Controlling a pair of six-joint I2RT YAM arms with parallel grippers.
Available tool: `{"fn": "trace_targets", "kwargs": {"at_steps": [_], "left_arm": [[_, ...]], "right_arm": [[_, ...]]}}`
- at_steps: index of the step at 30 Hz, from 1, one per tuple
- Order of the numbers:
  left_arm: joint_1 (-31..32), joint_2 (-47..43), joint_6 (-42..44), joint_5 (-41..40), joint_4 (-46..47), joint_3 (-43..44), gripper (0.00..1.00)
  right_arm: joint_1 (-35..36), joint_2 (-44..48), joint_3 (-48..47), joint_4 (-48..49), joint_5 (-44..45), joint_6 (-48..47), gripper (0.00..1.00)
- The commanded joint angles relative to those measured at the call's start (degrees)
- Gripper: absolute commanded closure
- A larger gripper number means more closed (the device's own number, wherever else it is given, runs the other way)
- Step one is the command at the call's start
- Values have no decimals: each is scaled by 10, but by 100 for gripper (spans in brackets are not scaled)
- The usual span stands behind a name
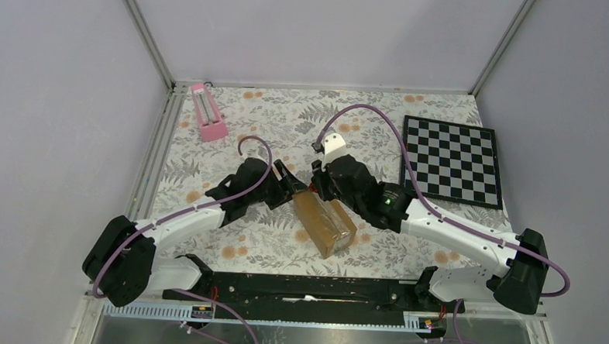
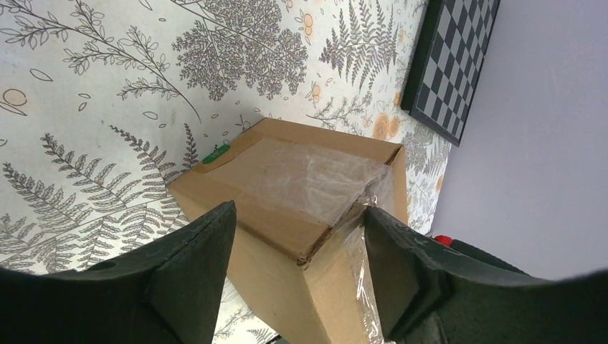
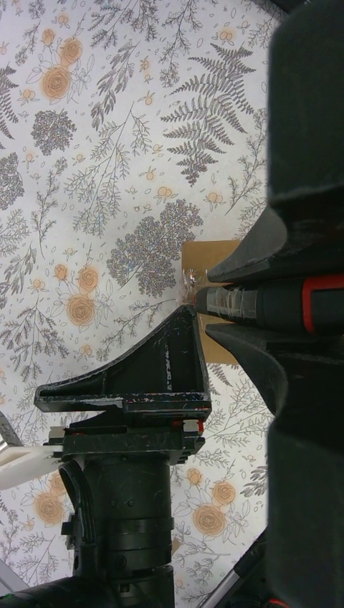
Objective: Unpack the express box
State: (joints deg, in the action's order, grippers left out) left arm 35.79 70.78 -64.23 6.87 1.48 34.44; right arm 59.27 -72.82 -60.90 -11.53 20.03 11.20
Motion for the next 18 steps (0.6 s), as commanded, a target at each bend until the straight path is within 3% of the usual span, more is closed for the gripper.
{"fn": "trace_targets", "kwargs": {"at_steps": [1, 18], "left_arm": [[12, -8, -25, -88, -47, -17, 33], [80, -3, -128, -234, -144, -6, 35]], "right_arm": [[7, -2, -26, -42, -24, 11, 100], [7, -9, -54, -122, -39, 33, 100]]}}
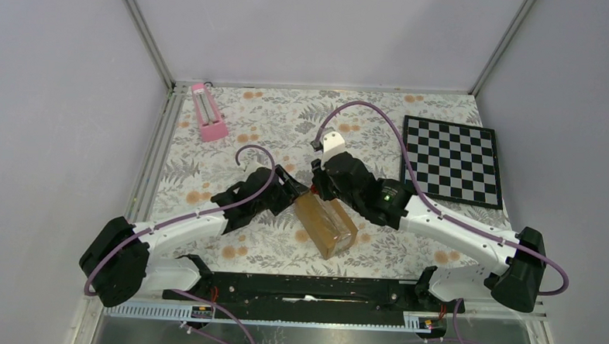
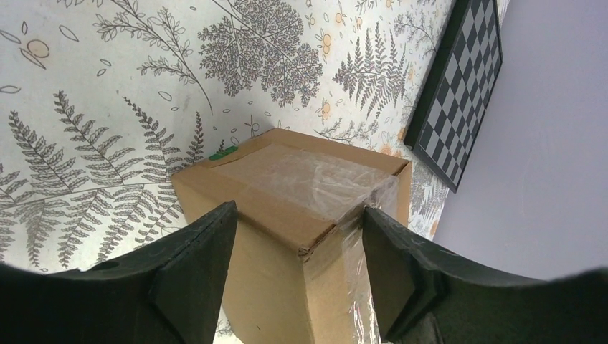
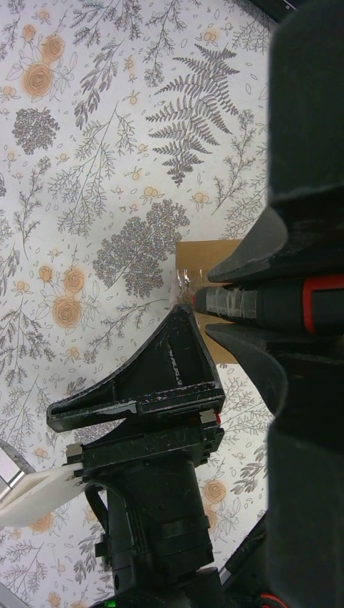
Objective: Unpack the express box
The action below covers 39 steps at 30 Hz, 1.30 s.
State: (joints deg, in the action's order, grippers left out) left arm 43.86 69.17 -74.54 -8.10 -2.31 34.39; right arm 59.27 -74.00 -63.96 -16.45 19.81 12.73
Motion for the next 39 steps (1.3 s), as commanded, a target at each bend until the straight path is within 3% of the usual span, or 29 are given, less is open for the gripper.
{"fn": "trace_targets", "kwargs": {"at_steps": [1, 24, 26, 29, 35, 39], "left_arm": [[0, 14, -28, -86, -106, -5, 35], [1, 11, -54, -103, -118, 5, 34], [1, 3, -39, -97, -115, 11, 32], [-1, -18, 4, -86, -114, 24, 19], [-67, -40, 156, 16, -139, 87, 6], [-127, -15, 254, 169, -143, 129, 2]], "right_arm": [[7, 2, -24, -77, -38, 19, 100], [7, 28, 4, -130, -75, 57, 100], [7, 26, 8, -124, -66, 55, 100], [6, 28, 13, -99, -61, 34, 100], [6, 0, -9, -64, -55, -37, 100], [5, -18, -22, -29, -55, -83, 100]]}}
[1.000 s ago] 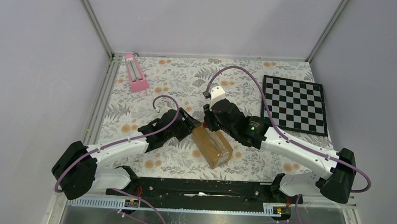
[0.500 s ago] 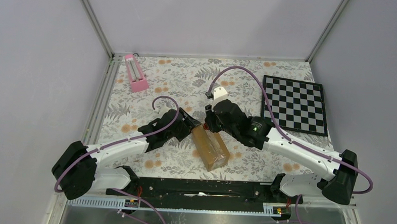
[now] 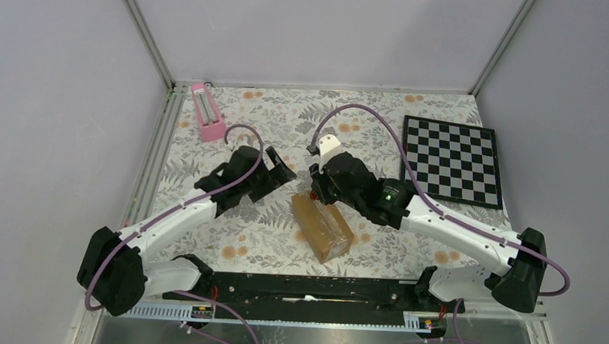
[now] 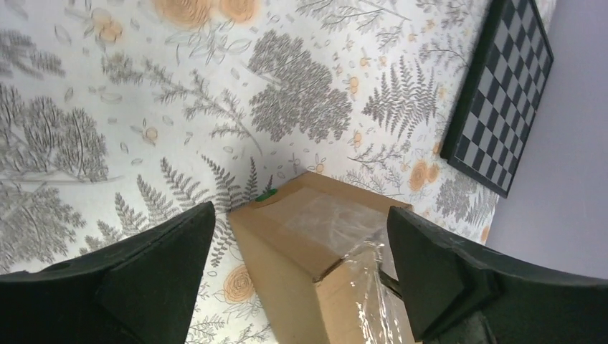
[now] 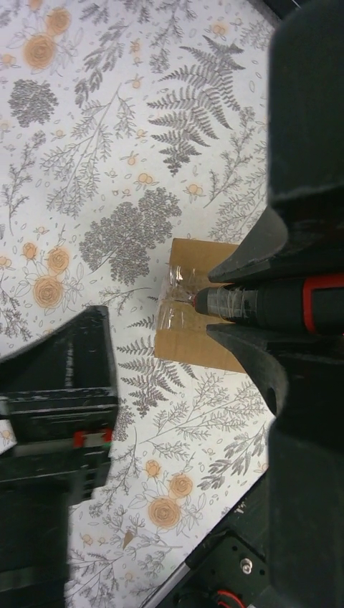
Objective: Unpack the express box
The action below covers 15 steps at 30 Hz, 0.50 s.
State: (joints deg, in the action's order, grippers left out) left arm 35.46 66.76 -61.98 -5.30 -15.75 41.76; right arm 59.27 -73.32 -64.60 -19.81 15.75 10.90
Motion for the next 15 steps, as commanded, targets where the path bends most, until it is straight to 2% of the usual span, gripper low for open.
{"fn": "trace_targets", "kwargs": {"at_steps": [1, 7, 15], "left_arm": [[-53, 23, 147, 168, -20, 71, 2], [-80, 78, 182, 264, -8, 104, 1], [-85, 113, 197, 295, 4, 88, 1]], "right_arm": [[4, -28, -16, 15, -17, -75, 100], [-4, -62, -45, 51, -50, -106, 100], [-11, -57, -32, 57, -56, -121, 100]]}}
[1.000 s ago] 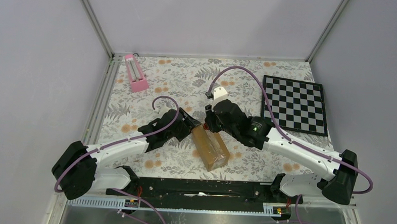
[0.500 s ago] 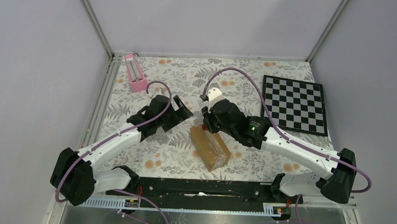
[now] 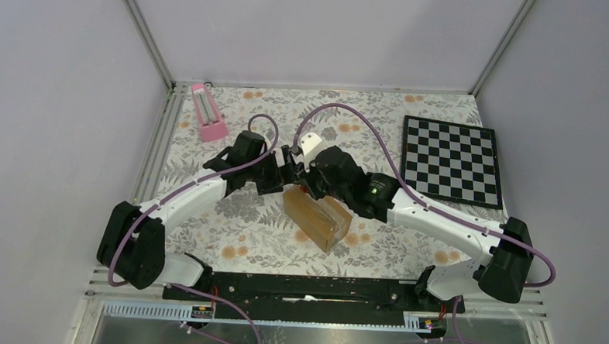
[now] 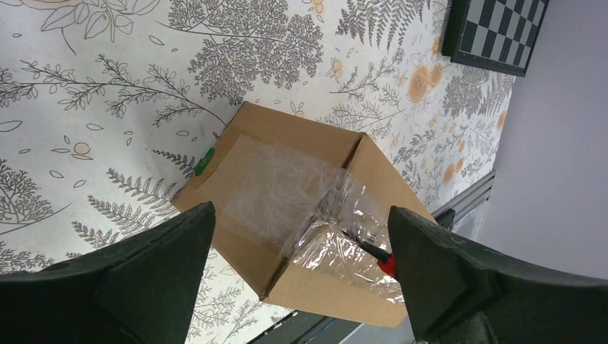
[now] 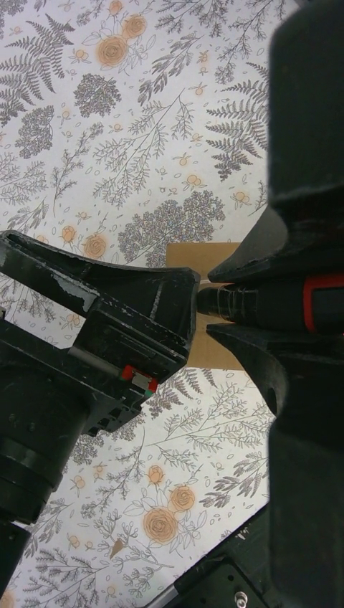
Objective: Unpack the express box
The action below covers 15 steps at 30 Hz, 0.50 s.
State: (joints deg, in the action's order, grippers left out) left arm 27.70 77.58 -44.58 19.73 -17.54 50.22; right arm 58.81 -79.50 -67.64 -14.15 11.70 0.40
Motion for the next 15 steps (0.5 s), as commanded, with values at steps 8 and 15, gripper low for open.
{"fn": "trace_targets", "kwargs": {"at_steps": [8, 15], "left_arm": [[-19, 36, 27, 34, 45, -35, 6], [-21, 61, 41, -23, 26, -36, 13]], "right_arm": [[-8, 11, 0, -24, -21, 11, 100], [-8, 19, 2, -43, -16, 35, 100]]}}
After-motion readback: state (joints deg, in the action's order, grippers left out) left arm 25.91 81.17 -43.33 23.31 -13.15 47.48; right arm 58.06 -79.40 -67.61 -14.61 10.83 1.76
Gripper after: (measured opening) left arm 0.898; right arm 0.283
